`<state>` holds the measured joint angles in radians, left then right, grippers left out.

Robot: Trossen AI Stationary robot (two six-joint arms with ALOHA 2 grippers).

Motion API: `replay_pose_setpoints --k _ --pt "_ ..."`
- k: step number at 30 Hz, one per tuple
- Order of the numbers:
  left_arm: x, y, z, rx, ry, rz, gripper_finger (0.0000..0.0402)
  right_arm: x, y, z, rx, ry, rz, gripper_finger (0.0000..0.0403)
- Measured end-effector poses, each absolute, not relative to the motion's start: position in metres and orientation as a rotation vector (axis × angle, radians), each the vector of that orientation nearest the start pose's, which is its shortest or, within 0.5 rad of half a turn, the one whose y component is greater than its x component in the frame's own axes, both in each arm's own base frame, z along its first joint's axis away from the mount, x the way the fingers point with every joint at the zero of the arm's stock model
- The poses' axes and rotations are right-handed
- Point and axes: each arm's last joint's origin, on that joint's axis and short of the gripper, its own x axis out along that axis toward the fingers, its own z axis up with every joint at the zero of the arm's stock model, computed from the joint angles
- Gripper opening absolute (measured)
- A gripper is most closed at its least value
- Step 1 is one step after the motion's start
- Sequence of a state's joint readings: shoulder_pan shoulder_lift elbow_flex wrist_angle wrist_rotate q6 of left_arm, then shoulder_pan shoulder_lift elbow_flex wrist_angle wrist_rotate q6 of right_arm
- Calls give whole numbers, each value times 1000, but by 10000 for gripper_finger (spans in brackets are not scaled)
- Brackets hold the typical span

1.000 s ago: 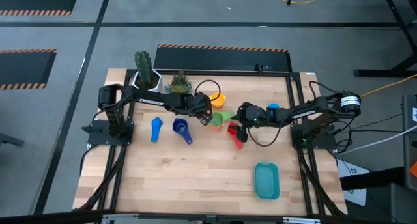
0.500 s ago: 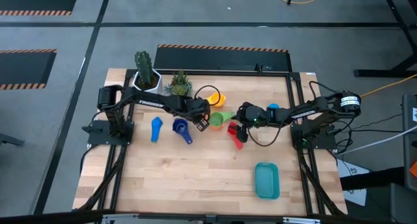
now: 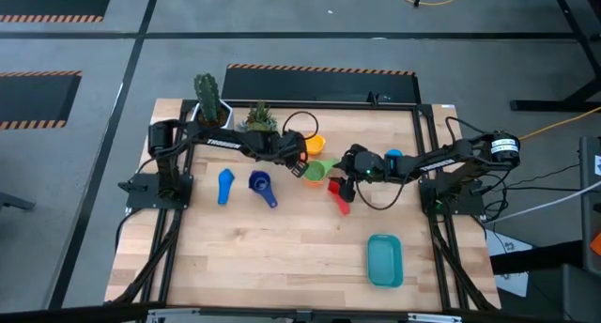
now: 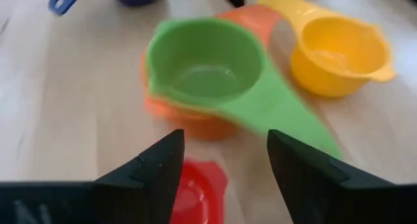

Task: Nest measuring cups in basket
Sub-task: Stack the green measuring cup on top of the orange measuring cup

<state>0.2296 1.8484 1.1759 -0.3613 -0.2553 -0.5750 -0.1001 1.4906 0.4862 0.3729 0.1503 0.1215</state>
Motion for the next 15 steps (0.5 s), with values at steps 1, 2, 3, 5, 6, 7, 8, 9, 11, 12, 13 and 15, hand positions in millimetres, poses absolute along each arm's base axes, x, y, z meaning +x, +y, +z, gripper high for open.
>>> replay_pose_setpoints --k 1,2,3,5,6,7,8,9,11,12,13,15 --pt "361 93 171 -495 865 719 93 257 -31 135 101 617 -282 225" --pt "361 93 172 -487 854 723 93 257 -31 135 102 617 -280 225" --pt "361 93 173 -472 849 732 93 257 -30 135 106 618 -269 225" --pt "360 94 176 -438 843 747 93 257 -30 135 104 623 -258 225" --pt "360 95 178 -418 829 753 93 257 -30 135 93 624 -253 225" --pt "361 95 179 -410 815 752 93 257 -30 135 83 624 -250 225" --pt "362 95 180 -406 811 749 93 257 -30 135 67 624 -248 225" --pt "362 95 180 -408 812 745 93 257 -31 135 59 621 -252 225" --pt "362 95 180 -409 809 740 93 257 -32 136 59 618 -260 225" --pt "362 95 179 -407 814 740 93 257 -33 136 64 619 -261 225" --pt "361 95 179 -400 830 739 93 257 -33 136 69 619 -248 225" --pt "359 94 178 -391 853 737 93 257 -31 136 84 619 -193 225"
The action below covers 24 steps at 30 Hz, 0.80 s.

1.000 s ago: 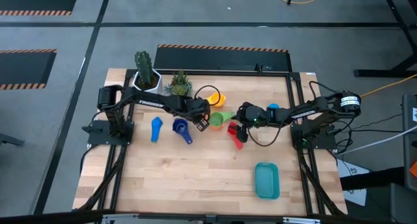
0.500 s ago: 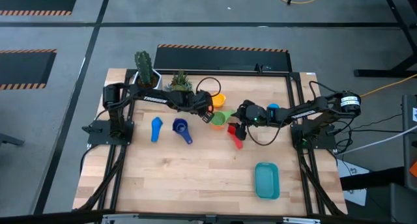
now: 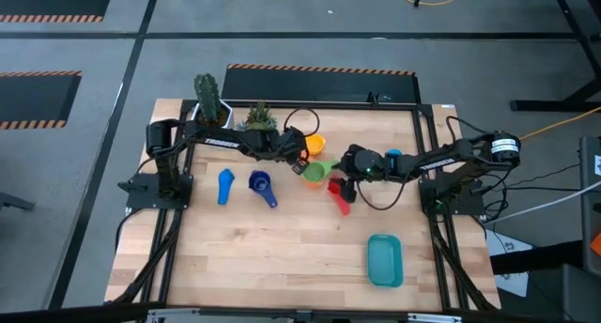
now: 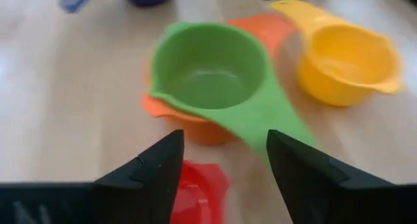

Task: Nest measuring cups in basket
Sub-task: Stack the green measuring cup on top of the orange measuring cup

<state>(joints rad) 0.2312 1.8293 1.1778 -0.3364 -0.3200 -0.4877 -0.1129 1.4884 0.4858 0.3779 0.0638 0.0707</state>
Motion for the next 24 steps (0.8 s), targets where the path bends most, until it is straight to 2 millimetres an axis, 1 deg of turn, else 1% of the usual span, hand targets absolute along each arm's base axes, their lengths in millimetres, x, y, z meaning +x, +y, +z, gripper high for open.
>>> replay_pose_setpoints --k 4,7,9,13,15,18,24 --pt "355 92 186 -391 868 733 93 255 -28 144 117 600 -95 225" --pt "352 88 187 -412 899 701 93 252 -26 153 129 579 -50 225" --pt "351 85 185 -441 917 688 93 248 -25 160 134 571 -33 225" --pt "352 76 185 -454 940 641 93 237 -23 166 133 626 -28 225" --pt "353 72 185 -444 939 637 93 232 -23 165 136 670 -25 225" --pt "354 69 185 -427 923 660 93 232 -23 160 116 695 -18 225" --pt "355 68 186 -459 904 687 93 234 -25 142 95 762 -91 225"
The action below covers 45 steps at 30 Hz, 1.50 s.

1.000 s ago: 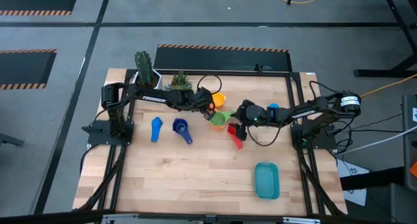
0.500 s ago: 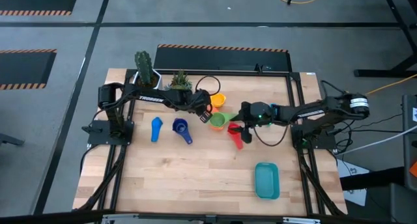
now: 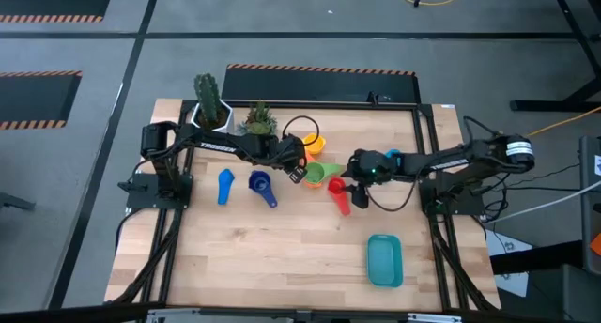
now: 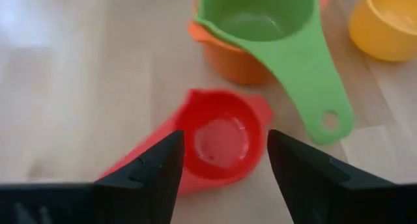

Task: Nest measuring cups in basket
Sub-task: Stack the green measuring cup on top of the orange measuring cup

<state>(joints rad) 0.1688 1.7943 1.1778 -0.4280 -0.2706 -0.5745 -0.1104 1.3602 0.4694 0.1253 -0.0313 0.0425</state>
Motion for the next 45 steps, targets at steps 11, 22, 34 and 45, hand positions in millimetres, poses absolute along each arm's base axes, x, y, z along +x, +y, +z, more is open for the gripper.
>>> replay_pose_setpoints --k 11,22,34,45 --pt "357 69 187 -481 862 708 93 242 -34 129 93 757 -146 225" --pt "356 70 187 -480 844 751 93 243 -40 129 101 735 -170 225" --pt "358 71 181 -500 851 767 93 243 -40 130 101 730 -170 225" --pt "366 75 163 -517 851 769 93 246 -40 131 99 701 -171 225"
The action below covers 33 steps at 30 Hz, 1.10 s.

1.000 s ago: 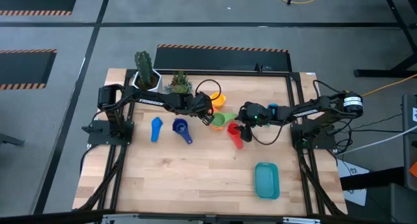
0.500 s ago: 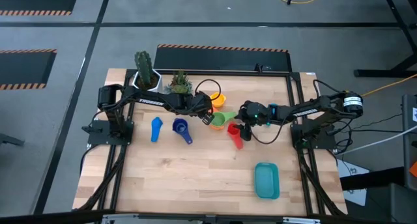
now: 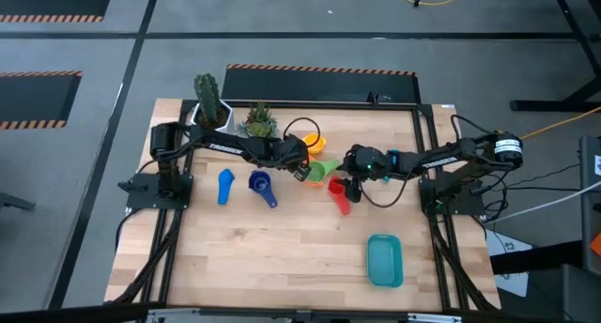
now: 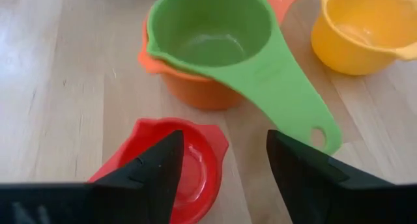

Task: Nest measuring cups in basket
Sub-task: Stack the green measuring cup on top of the orange measuring cup

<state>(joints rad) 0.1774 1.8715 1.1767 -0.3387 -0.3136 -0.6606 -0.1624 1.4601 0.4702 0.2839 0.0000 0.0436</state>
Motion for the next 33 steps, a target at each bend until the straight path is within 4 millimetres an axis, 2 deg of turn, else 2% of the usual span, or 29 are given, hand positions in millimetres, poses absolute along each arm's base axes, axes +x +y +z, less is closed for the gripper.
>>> replay_pose_setpoints --k 11,18,25,33 --pt "375 83 166 -536 748 744 93 251 -48 131 79 647 -186 225" --pt "375 83 167 -551 746 719 93 256 -50 139 67 548 -164 225" --pt "375 82 166 -553 752 712 93 254 -49 139 62 568 -148 225" --pt "373 82 165 -549 780 718 93 241 -44 167 59 520 -86 225"
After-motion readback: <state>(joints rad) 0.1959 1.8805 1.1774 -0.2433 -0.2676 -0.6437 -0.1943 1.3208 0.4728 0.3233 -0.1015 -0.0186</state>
